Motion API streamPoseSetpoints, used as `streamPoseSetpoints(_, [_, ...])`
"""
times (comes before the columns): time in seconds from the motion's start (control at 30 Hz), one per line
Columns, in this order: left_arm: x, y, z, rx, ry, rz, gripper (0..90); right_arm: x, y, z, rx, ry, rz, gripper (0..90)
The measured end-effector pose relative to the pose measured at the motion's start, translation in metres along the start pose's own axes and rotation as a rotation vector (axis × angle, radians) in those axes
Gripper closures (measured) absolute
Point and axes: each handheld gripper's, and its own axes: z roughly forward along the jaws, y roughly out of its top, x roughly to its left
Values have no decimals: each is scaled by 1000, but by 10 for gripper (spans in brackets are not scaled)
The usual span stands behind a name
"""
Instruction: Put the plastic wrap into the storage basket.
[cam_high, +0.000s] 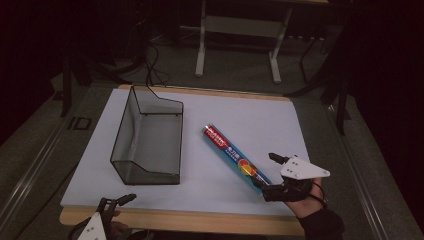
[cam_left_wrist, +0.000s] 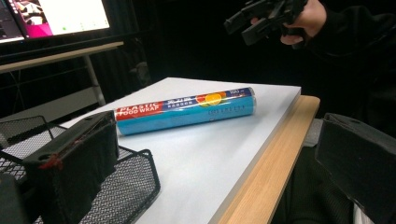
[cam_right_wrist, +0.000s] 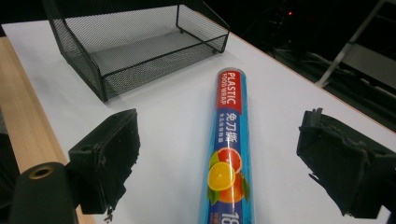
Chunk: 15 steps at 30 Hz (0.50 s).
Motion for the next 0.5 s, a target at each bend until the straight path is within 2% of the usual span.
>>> streamPoseSetpoints(0.2, [0, 0, 0, 4, -1, 2, 1, -5, 13, 15, 18, 6, -18, 134])
streamPoseSetpoints(0.5, [0, 0, 1, 7, -4, 2, 1, -11, 23, 39, 66, 40, -10, 147])
